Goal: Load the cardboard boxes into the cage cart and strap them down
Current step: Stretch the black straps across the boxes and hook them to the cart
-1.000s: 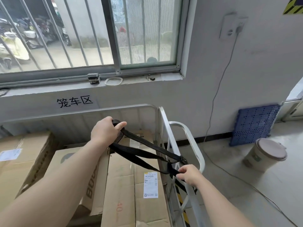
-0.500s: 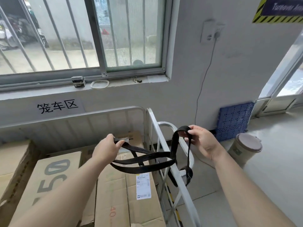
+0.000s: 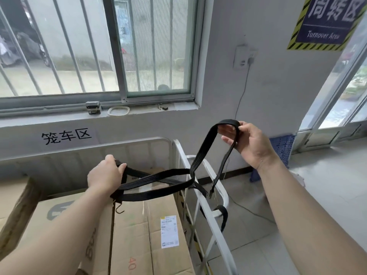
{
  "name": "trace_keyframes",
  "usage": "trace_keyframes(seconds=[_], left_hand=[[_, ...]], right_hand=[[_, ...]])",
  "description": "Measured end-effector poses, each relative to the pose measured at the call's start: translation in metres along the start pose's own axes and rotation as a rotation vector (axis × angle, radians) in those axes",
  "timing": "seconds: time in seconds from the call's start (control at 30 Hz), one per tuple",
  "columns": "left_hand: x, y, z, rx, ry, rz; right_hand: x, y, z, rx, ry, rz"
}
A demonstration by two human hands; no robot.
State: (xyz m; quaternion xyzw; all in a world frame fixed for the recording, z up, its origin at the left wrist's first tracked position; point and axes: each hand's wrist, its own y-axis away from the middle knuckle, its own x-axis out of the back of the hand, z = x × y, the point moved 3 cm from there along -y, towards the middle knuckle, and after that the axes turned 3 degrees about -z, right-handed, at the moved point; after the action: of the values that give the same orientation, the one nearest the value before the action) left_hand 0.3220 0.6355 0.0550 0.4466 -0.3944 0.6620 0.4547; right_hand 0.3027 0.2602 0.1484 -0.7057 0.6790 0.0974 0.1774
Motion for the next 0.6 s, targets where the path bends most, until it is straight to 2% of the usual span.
trace_keyframes(seconds=[0.13,0.23,0.4,0.6], left_hand=[[-0.001,0.007,-0.021,0.036,-0.085,-0.074],[-0.015,0.018,-0.035,0.061,-0.033,-0.137],[-0.038,0.041,-0.048,0.078,0.165,-0.179],[-0.065,0.065,-0.053,0.075,0.206,-0.286]], right_hand=[[-0.021,0.009,0.013,-0.074,0.151,-0.081],[-0.028,0.015,0.028,-0.129,0.249,-0.101],[-0.021,0.023,0.057,-0.224,0.397,-0.044],[0.009,0.039,0.089,-0.330,0.616,0.024]])
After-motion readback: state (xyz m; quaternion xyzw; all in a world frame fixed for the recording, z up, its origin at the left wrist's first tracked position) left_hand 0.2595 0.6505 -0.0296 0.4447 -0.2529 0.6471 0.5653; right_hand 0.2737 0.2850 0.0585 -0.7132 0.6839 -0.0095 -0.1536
